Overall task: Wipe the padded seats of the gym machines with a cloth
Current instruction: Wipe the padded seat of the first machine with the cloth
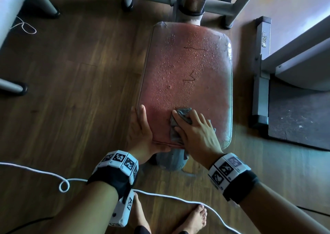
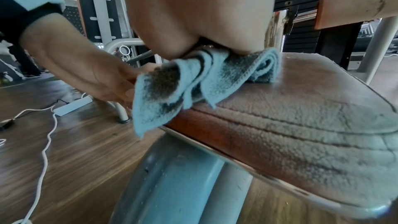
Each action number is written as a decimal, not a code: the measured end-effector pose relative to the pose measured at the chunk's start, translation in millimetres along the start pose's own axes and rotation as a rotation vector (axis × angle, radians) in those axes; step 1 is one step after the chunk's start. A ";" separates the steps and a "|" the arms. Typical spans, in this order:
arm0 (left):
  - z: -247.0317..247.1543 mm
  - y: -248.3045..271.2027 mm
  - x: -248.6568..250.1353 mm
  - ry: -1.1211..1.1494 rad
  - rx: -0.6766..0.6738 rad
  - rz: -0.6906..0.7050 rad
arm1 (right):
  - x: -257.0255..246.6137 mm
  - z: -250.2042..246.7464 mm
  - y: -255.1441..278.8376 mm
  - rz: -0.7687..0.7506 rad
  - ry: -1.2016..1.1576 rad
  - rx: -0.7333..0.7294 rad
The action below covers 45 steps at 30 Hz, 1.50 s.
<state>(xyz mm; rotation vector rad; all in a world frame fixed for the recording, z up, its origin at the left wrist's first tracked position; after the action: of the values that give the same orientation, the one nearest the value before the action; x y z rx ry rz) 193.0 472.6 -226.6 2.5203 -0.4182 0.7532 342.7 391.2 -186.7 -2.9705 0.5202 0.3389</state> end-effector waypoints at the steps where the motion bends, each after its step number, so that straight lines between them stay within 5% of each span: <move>1: 0.6 0.0 -0.5 0.001 0.002 -0.002 | -0.2 -0.1 0.5 0.007 -0.003 0.001; 7: 2.2 0.2 -2.7 -0.017 0.007 0.026 | -1.4 -4.1 23.7 0.005 0.004 0.001; 14: 2.1 -1.5 -4.6 -0.004 -0.016 0.014 | 2.9 -2.7 -7.7 -0.001 0.041 -0.042; 21: 2.4 -1.0 -7.0 -0.025 -0.020 0.039 | 1.0 -8.6 31.2 -0.006 0.048 -0.030; 28: 1.4 1.9 -7.6 0.004 -0.020 0.067 | 2.5 -3.9 -1.3 0.021 0.112 -0.018; 31: -2.2 4.6 -3.7 0.050 -0.073 0.104 | 23.4 -8.5 25.4 -0.052 0.130 -0.067; 35: -20.7 7.2 -12.8 0.237 -0.014 0.168 | 61.4 -12.6 42.5 0.055 0.107 -0.093; 40: -40.5 11.1 -41.6 0.524 0.141 0.001 | 43.6 4.3 7.2 0.146 0.096 0.002; 45: -52.2 8.4 -43.9 0.578 0.136 -0.034 | 0.6 26.9 -64.7 0.001 0.111 0.019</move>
<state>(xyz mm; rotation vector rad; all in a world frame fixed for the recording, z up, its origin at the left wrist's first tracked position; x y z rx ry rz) 131.8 499.3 -210.5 2.2740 -0.1236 1.4733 360.3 455.3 -208.6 -2.9839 0.5333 0.1688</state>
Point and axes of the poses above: each hand's wrist, its own y-axis away from the middle knuckle, its own z-axis out of the palm, x = y × z, the point moved 5 cm from there along -y, towards the middle knuckle, and after that the axes turned 13 degrees about x, right-handed, at the moved point
